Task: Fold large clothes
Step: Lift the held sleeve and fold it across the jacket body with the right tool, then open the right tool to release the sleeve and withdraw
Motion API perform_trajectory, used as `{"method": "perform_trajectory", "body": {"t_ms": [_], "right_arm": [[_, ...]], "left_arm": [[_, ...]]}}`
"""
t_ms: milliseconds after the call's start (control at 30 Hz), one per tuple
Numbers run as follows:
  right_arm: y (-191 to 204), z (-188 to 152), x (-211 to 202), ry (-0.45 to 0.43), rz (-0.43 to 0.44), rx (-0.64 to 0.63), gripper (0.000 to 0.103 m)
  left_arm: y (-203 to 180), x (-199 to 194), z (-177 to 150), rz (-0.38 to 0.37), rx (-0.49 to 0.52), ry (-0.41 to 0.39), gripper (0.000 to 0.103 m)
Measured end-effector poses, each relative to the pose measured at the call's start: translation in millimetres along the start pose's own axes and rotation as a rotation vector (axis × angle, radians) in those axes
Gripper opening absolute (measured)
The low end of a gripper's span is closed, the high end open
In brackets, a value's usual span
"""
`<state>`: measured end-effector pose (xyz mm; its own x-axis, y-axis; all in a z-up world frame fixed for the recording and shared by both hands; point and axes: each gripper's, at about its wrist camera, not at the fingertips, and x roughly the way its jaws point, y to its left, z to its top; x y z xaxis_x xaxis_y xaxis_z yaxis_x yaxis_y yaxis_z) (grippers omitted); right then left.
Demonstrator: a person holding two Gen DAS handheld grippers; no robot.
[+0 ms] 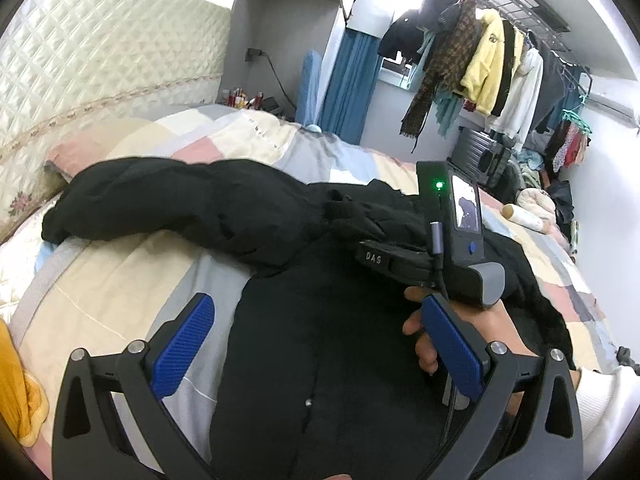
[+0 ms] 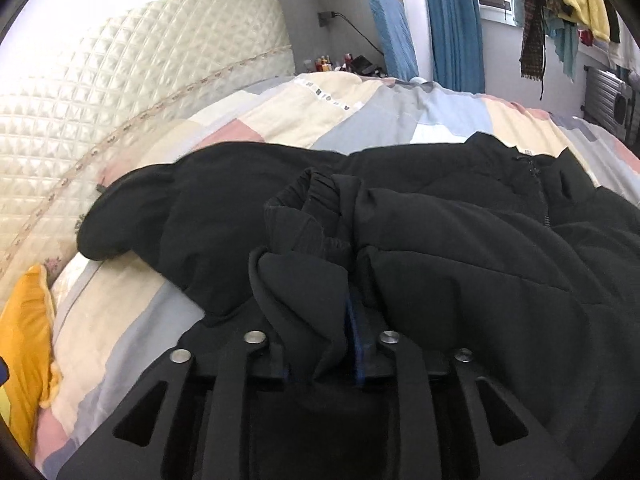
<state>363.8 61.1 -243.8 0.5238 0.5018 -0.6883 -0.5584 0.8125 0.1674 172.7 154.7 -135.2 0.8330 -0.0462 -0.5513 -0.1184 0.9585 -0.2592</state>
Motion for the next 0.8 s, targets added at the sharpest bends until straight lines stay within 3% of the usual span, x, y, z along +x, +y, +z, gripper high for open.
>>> {"method": "perform_trajectory", "body": {"t_ms": [100,333,800], "right_arm": [[3.2,1.5,-15.6,-0.005,0.023,-0.010,0.047],[-6.4,11.6,-72.5,-0.086,0.042,0.016,0.048],[-30.5,5.2,-227.9,-0.265,-0.088,0.026,0.048]], "left_arm": [[-5.5,-11.9,6.6,0.014,0.014,0.003,0.103],[-19.1,-36.8,19.3,0.037,0.020,-0.001,0.103],[-70.2,-86.1,22.9,0.014,0.077,-0.041,0.103]]}}
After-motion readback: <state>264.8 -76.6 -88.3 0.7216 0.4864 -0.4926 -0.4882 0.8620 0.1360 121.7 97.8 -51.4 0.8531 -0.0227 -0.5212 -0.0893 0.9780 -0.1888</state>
